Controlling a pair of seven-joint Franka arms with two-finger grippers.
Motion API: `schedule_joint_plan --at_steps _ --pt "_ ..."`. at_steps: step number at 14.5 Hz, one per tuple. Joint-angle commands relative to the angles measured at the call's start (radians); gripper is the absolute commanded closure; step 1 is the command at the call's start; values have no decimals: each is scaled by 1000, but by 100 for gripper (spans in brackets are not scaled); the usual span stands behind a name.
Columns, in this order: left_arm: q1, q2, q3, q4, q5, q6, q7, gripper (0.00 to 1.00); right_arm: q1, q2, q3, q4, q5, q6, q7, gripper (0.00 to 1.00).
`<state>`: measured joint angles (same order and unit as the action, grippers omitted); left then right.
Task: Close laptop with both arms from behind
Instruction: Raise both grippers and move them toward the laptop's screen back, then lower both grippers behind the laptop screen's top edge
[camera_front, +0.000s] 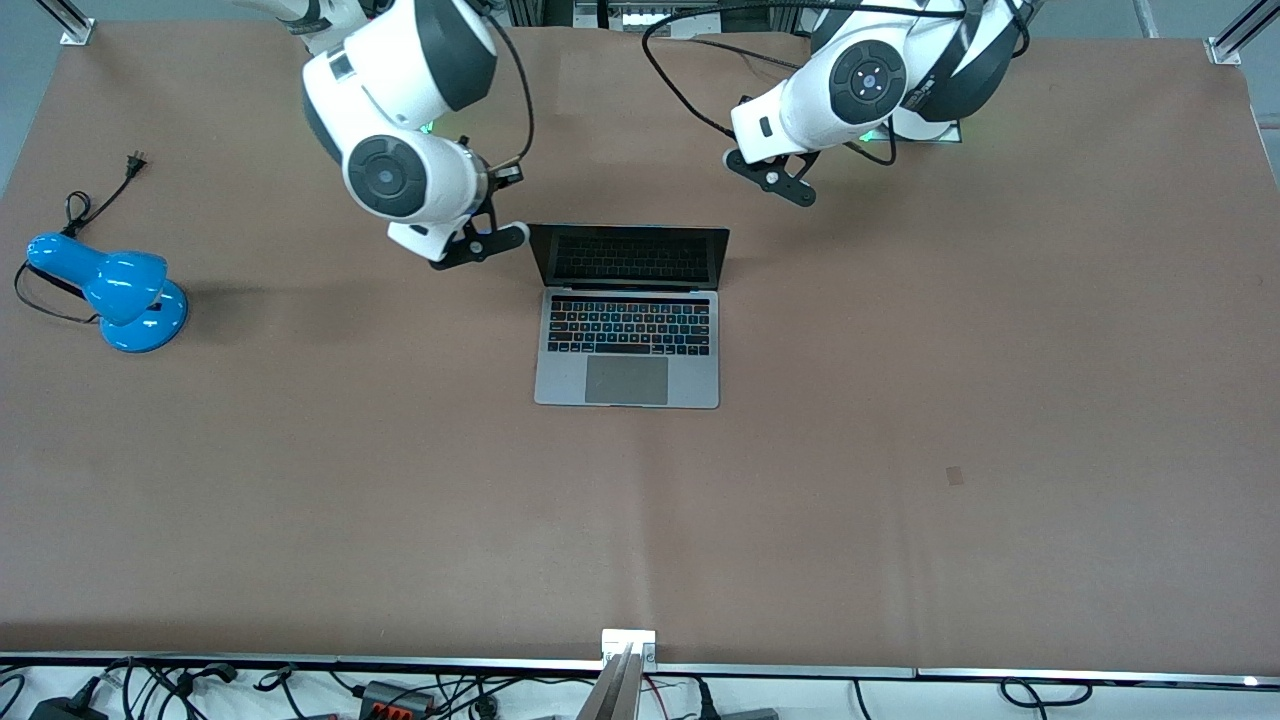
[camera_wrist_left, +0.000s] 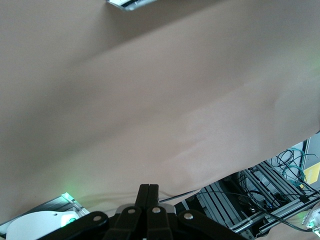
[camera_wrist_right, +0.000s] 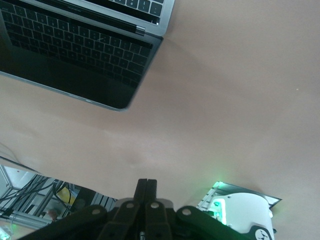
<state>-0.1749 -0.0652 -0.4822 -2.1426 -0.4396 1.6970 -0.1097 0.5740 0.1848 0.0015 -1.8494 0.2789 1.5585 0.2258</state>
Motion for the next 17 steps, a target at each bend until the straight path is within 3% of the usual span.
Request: schedule_joint_plan --at_steps 1,3,6,15,17 --pt "8 -57 -27 -49 -31 27 27 99 24 31 -11 -13 37 41 18 100" --pt "6 -56 -36 -56 -40 55 27 99 46 59 -11 -11 75 72 18 100" --pt "9 -56 -104 -111 -74 185 25 99 61 79 -11 -11 79 120 20 100" --pt "5 -54 -160 -122 -111 234 27 99 50 119 -12 7 80 210 32 100" --pt "5 -27 -185 -122 -110 361 27 99 47 119 -15 21 80 212 32 100"
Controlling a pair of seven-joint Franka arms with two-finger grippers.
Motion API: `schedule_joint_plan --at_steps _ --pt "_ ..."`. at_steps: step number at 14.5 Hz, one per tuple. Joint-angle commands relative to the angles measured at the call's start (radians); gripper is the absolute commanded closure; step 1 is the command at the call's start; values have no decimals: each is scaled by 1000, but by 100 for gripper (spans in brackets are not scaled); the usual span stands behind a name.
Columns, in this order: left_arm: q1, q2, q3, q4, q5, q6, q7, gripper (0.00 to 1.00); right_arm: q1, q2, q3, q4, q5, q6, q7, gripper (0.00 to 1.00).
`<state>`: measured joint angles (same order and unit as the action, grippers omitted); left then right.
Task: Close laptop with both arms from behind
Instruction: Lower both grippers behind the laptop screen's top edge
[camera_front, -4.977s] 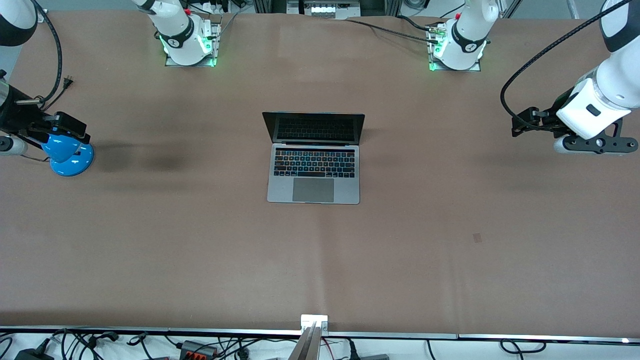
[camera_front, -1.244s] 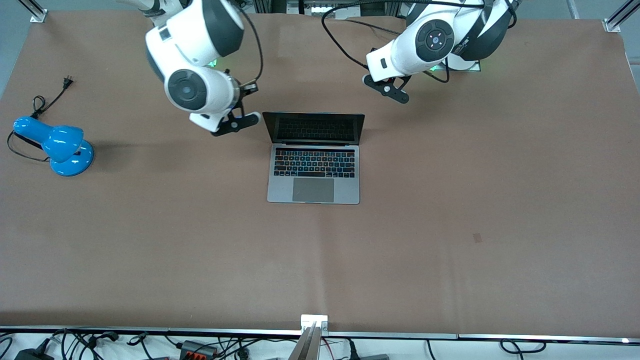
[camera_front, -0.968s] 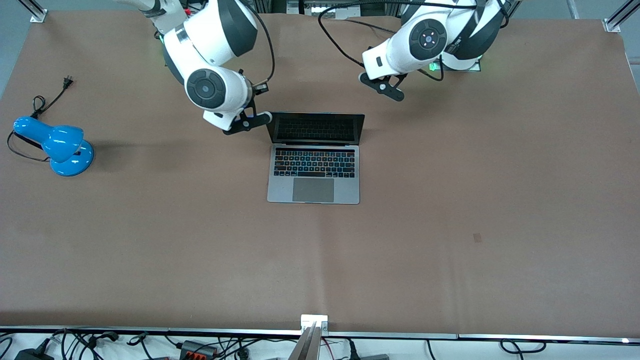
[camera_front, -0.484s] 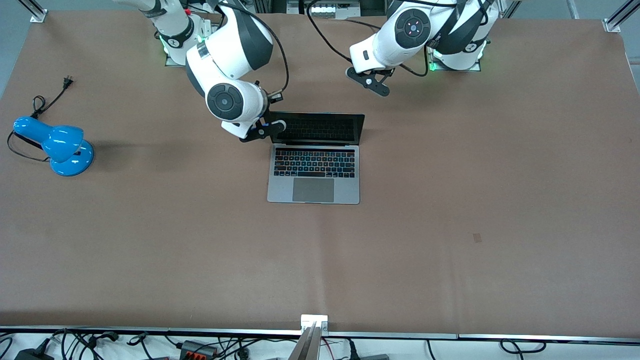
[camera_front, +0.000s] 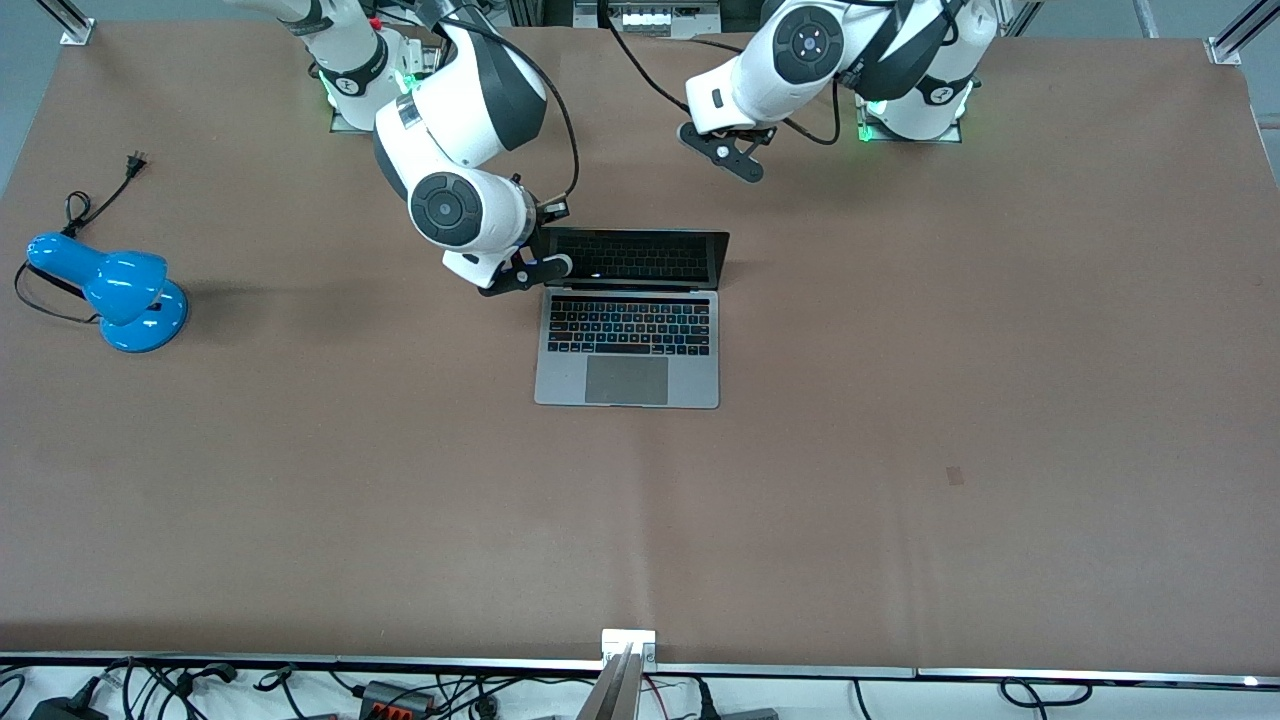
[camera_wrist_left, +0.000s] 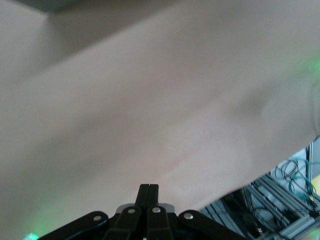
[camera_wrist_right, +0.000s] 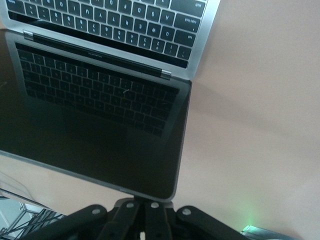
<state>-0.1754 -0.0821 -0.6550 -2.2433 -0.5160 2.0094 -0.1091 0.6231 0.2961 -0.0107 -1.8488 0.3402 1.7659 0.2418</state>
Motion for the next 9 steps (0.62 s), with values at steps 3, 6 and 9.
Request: schedule_joint_plan --at_steps 3,6,9 --pt "7 85 -14 -19 -16 279 46 99 -16 8 -9 52 19 4 16 100" --pt "17 152 -11 -12 -16 374 71 99 -26 26 -9 80 19 3 16 100" --pt "22 206 -2 1 -16 442 72 99 -29 35 -9 88 17 4 16 100"
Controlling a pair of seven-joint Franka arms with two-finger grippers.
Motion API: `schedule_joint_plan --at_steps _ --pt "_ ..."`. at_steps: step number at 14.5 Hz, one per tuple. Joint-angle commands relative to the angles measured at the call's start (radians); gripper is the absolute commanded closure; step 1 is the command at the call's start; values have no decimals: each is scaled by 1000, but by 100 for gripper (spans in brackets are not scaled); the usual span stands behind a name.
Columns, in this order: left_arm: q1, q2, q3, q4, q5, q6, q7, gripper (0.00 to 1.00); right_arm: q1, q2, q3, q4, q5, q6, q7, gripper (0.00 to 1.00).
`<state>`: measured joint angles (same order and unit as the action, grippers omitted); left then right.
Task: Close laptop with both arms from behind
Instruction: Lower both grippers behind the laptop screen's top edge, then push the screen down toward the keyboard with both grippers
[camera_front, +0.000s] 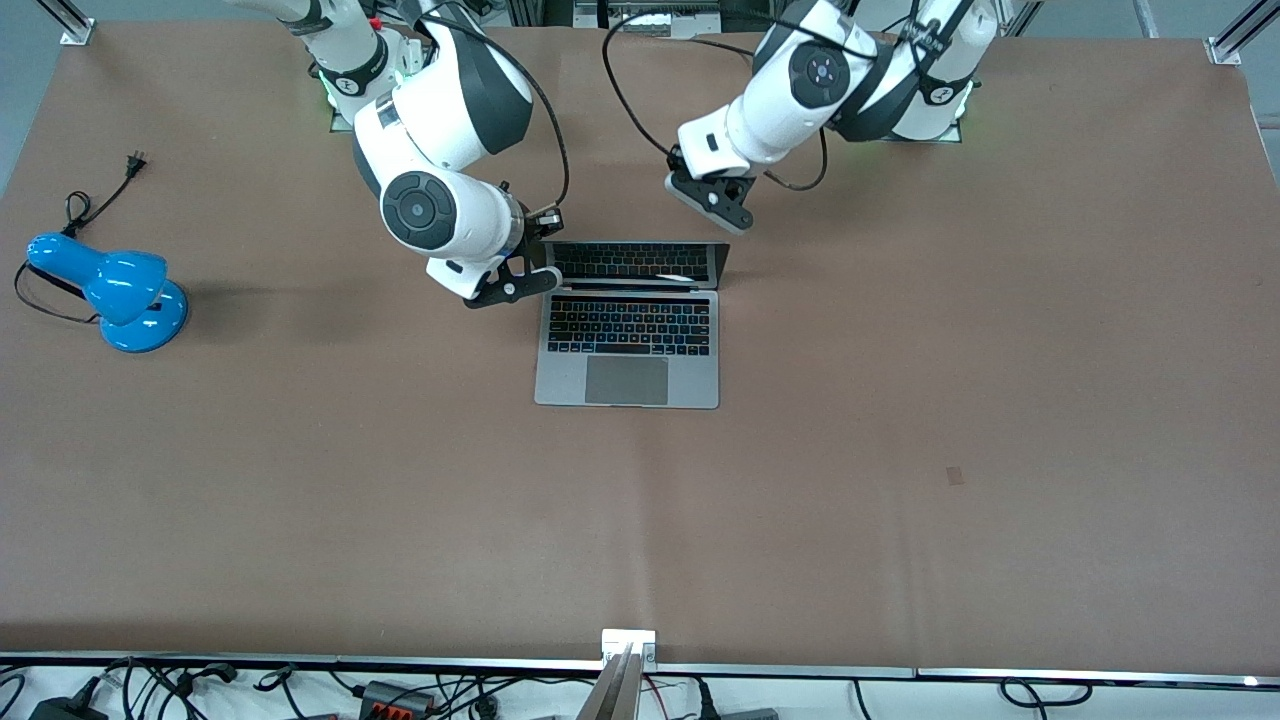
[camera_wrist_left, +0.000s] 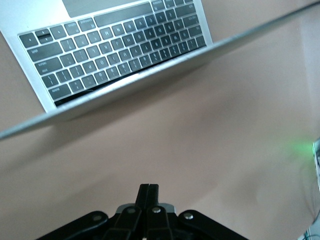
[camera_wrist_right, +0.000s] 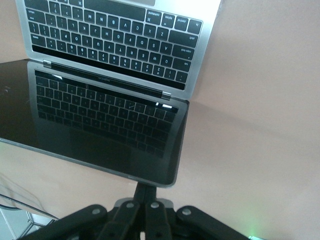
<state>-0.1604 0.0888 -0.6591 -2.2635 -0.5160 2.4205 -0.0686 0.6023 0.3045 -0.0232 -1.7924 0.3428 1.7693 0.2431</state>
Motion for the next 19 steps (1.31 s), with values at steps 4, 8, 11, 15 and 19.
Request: schedule_joint_plan --at_steps 4,8,11,15,19 --pt "58 110 6 76 -16 37 70 99 -10 36 3 42 15 12 15 100" --pt "67 201 6 119 11 144 75 99 -36 87 2 119 15 12 15 100" --pt "67 224 27 150 27 146 75 99 -55 125 2 159 13 13 13 100" --pt "64 295 71 211 34 146 75 99 -76 197 2 228 10 19 13 100" --pt "62 390 101 298 56 146 72 99 -85 266 2 291 10 42 12 100"
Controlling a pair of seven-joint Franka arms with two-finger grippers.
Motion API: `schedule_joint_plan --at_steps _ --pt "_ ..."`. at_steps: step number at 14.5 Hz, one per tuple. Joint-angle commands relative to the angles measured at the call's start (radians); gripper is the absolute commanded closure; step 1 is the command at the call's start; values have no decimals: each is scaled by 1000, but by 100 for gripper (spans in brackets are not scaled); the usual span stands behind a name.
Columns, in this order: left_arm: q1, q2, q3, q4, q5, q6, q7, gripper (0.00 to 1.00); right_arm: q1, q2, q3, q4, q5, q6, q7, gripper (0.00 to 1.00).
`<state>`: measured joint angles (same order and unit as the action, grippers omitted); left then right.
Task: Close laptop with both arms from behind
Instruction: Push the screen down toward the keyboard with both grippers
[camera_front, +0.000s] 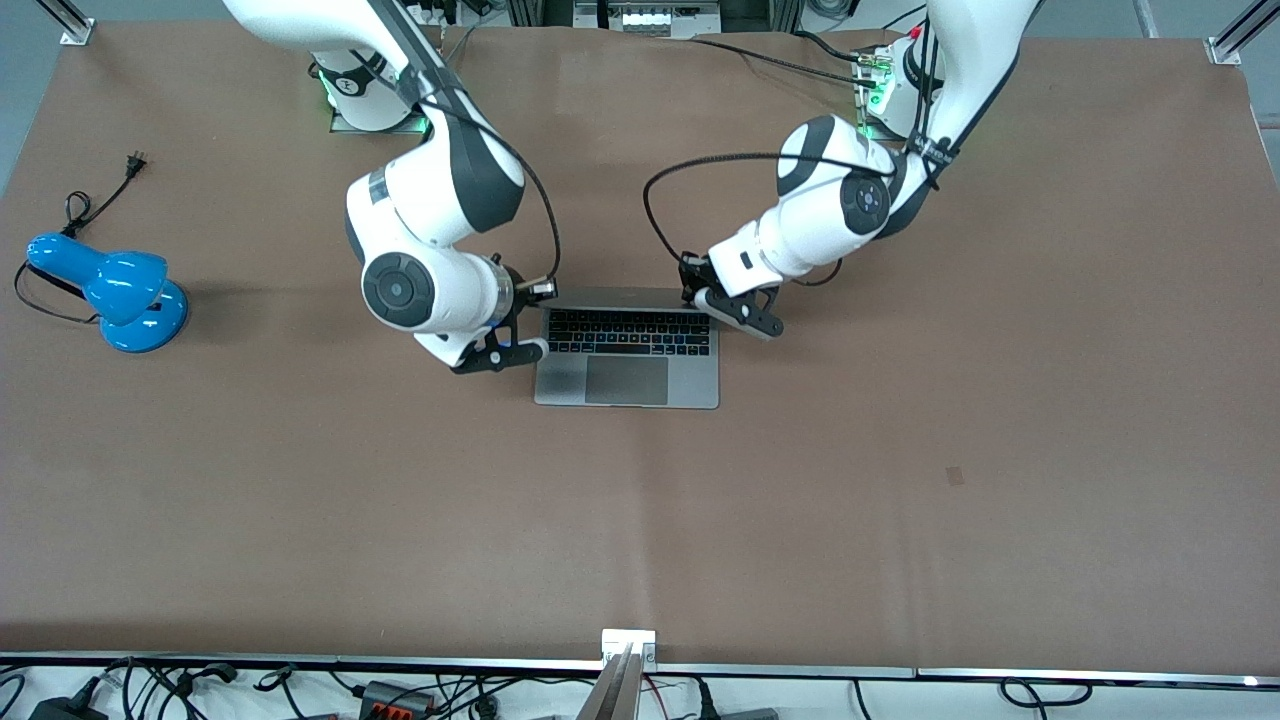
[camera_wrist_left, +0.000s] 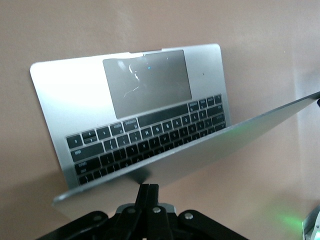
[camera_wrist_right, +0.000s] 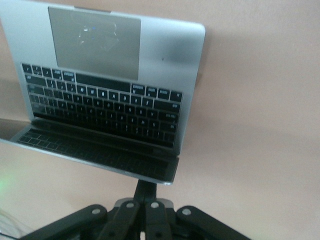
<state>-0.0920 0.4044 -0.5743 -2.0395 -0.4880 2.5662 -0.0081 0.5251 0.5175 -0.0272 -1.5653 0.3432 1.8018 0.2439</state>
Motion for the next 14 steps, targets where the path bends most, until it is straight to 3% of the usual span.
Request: schedule_joint_plan --at_steps 1,14 --pt "-9 92 24 91 28 0 11 99 -10 68 6 65 10 33 11 100" --pt "-18 338 99 304 49 0 11 100 -5 242 6 85 2 304 5 100"
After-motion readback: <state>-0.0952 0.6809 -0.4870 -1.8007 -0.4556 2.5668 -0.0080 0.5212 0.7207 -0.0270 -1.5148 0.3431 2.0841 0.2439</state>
